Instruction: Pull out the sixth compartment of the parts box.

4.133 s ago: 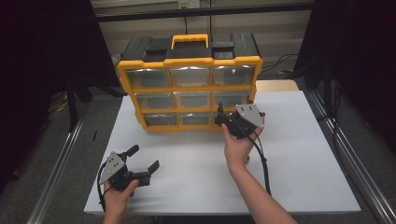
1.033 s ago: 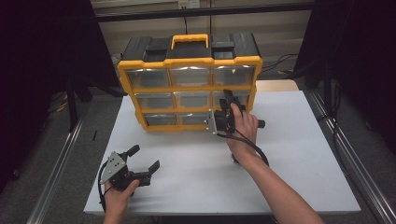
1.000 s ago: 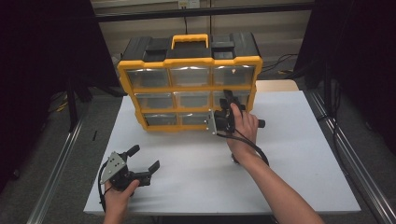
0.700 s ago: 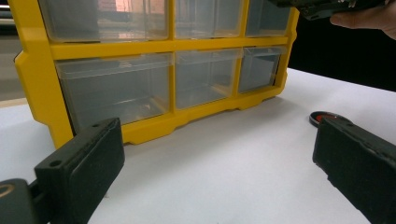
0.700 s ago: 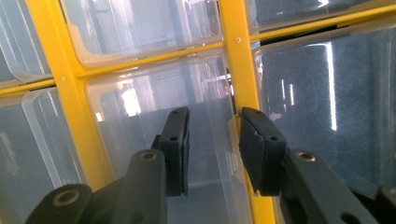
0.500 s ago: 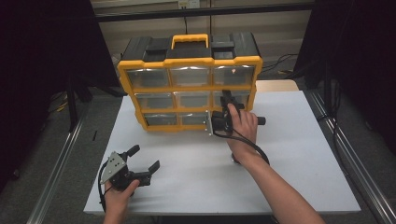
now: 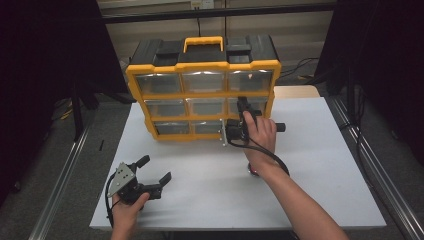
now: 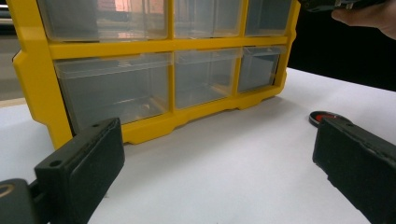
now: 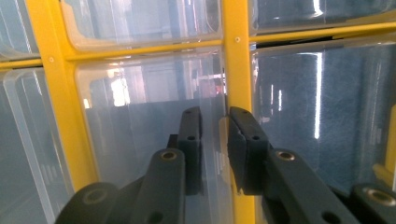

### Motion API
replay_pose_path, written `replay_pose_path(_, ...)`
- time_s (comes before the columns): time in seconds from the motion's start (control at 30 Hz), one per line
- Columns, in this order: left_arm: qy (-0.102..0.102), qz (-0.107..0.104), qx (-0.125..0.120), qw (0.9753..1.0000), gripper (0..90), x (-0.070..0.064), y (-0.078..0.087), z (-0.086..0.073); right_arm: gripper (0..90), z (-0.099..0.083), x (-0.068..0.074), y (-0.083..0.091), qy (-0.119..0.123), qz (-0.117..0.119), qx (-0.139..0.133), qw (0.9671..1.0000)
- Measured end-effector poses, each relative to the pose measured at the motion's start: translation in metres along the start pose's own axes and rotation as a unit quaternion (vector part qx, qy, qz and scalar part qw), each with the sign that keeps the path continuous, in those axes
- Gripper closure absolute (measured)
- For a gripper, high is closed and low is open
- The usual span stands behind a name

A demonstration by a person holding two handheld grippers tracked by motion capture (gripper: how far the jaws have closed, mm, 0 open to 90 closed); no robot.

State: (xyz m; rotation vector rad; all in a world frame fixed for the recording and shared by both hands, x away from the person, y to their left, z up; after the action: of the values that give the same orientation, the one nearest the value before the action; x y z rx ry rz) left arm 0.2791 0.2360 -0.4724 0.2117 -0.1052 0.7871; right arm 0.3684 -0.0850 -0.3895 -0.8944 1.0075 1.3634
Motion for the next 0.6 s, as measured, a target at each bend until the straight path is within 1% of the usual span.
replay_pose_path(0.03, 0.001, 0.0, 0.0, 1.0, 2.3, 0.0001, -0.0001, -0.0001, 77.5, 0.0004, -0.0008, 0.0, 0.005, 0.001, 0.0, 1.0)
replay_pose_path(0.17, 0.001, 0.0, -0.002, 1.0, 2.3, 0.0002, 0.0003, 0.0002, 78.7, 0.0004, -0.0002, 0.0005, 0.007, 0.002, 0.003, 1.0)
replay_pose_path(0.2, 0.002, 0.0, -0.002, 1.0, 2.3, 0.0003, 0.0003, 0.0001, 78.9, 0.0004, -0.001, 0.0005, 0.015, 0.002, 0.001, 0.9999)
replay_pose_path(0.23, 0.002, 0.0, -0.002, 1.0, 2.2, 0.0004, 0.0004, 0.0001, 79.1, -0.0004, 0.0003, 0.0009, 0.011, -0.001, 0.002, 0.9999)
replay_pose_path(0.27, 0.0, 0.0, 0.0, 1.0, 2.3, 0.0007, 0.0007, 0.0, 79.3, -0.0002, -0.0005, 0.0011, 0.015, -0.001, 0.001, 0.9999)
replay_pose_path(0.37, 0.0, 0.0, 0.0, 1.0, 2.3, 0.0007, 0.0005, 0.0, 79.3, -0.0003, -0.0021, 0.0023, 0.012, 0.0, 0.001, 0.9999)
replay_pose_path(0.4, 0.0, 0.0, -0.001, 1.0, 2.3, 0.0007, 0.0005, 0.0, 79.4, -0.0001, -0.0028, 0.0025, 0.018, 0.0, 0.0, 0.9998)
replay_pose_path(0.47, -0.002, 0.002, -0.001, 1.0, 2.3, 0.0011, 0.0006, 0.0001, 79.6, -0.0005, -0.0015, 0.0033, 0.017, 0.0, 0.001, 0.9999)
replay_pose_path(0.5, 0.003, 0.004, -0.005, 1.0, 2.3, 0.0006, 0.0001, 0.0003, 79.7, 0.0, -0.002, 0.0037, 0.021, 0.001, 0.0, 0.9998)
replay_pose_path(0.53, -0.002, 0.003, -0.001, 1.0, 2.3, 0.0012, 0.0008, 0.0001, 79.7, -0.0002, -0.0012, 0.0047, 0.015, 0.0, 0.002, 0.9999)
replay_pose_path(0.57, -0.001, 0.003, -0.001, 1.0, 2.3, 0.0012, 0.0007, 0.0001, 79.7, 0.0002, -0.0015, 0.0054, 0.018, -0.001, 0.001, 0.9998)
replay_pose_path(0.6, -0.001, 0.003, -0.001, 1.0, 2.3, 0.0012, 0.0008, 0.0001, 79.7, 0.0009, -0.0026, 0.0061, 0.027, 0.0, -0.001, 0.9996)
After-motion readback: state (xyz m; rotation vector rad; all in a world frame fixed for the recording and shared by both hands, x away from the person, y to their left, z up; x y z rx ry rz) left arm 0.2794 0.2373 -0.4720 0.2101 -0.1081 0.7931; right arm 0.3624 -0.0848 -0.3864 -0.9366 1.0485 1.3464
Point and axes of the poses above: each handheld gripper's, and its own axes: y roughly backward along the jaws, z roughly out of its top, x roughly to its left, the point moved 2 cm from there along -y, roughly forward along the jaws, and after that the axes turned 13 degrees about -y, right-handed, at the moved point
